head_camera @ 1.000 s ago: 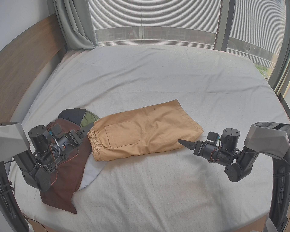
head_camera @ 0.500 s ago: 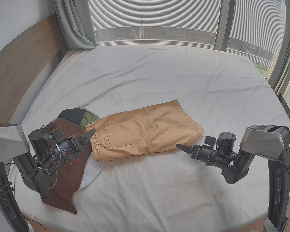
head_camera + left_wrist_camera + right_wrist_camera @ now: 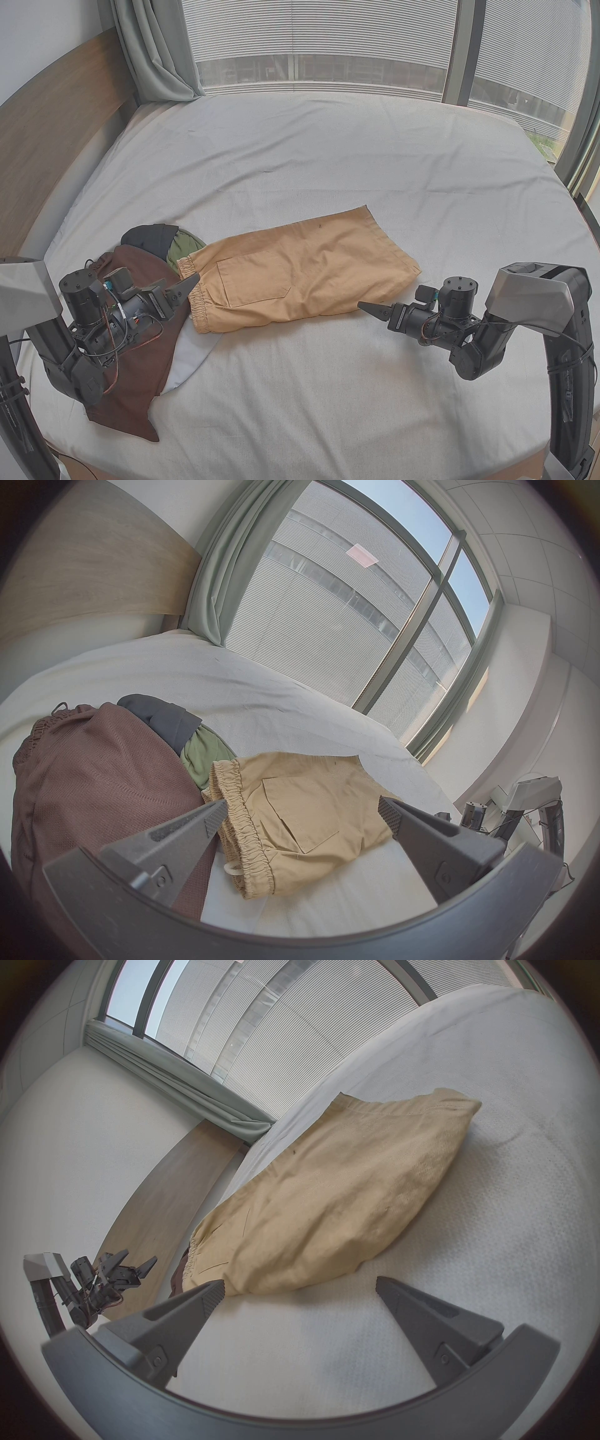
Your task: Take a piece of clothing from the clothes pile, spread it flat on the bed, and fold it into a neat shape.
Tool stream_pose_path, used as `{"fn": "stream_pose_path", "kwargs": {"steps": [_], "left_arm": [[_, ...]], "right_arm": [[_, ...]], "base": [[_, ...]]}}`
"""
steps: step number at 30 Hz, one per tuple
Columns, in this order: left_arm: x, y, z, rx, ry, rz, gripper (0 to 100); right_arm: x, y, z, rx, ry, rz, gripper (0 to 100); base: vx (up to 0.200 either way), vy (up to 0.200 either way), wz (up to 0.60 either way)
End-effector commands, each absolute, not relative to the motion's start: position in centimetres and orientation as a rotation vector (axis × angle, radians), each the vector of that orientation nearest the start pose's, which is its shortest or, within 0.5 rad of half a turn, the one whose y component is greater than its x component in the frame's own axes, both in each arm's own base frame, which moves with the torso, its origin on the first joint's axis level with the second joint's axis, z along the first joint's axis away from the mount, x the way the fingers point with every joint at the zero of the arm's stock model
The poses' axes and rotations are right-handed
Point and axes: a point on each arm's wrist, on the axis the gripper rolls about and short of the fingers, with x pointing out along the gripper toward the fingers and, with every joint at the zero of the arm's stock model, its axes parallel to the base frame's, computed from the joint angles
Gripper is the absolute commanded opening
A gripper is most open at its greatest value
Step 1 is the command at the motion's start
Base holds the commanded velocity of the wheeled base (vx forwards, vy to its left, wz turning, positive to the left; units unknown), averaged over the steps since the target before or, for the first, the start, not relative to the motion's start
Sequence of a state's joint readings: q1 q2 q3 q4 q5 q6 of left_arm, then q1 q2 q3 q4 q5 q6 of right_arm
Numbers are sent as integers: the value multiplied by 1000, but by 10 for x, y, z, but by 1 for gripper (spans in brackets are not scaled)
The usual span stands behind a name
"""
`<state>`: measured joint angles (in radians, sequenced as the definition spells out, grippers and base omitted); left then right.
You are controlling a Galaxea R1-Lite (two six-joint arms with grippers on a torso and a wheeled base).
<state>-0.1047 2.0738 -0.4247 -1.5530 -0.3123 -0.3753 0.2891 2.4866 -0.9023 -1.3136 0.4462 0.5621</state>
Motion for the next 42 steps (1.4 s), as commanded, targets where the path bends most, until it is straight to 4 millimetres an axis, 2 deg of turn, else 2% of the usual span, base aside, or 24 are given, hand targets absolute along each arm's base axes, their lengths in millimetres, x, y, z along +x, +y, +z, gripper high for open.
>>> {"fn": "stream_pose_path", "kwargs": {"steps": [1,6,17,21,41,42], "left_arm": [[305,-38,72,-380,175,-392,100],[305,-38,72,-379,178,-392,100],[305,-38,71,-381,181,-391,100],[305,-38,69,-385,188,-389,100],[305,-38,69,-386,189,-391,100],[305,-38,69,-386,190,-391,100]], "right_arm": [[394,132,-31,554,475,617,100],[401,143,-37,585,460,604,100],[421,152,-43,625,399,565,100],[423,157,-50,631,404,571,100],[427,162,-48,680,391,578,100],[427,162,-49,680,394,577,0]], "base": [[0,0,0],[0,0,0],[0,0,0],[0,0,0],[0,0,0],[0,0,0]]}}
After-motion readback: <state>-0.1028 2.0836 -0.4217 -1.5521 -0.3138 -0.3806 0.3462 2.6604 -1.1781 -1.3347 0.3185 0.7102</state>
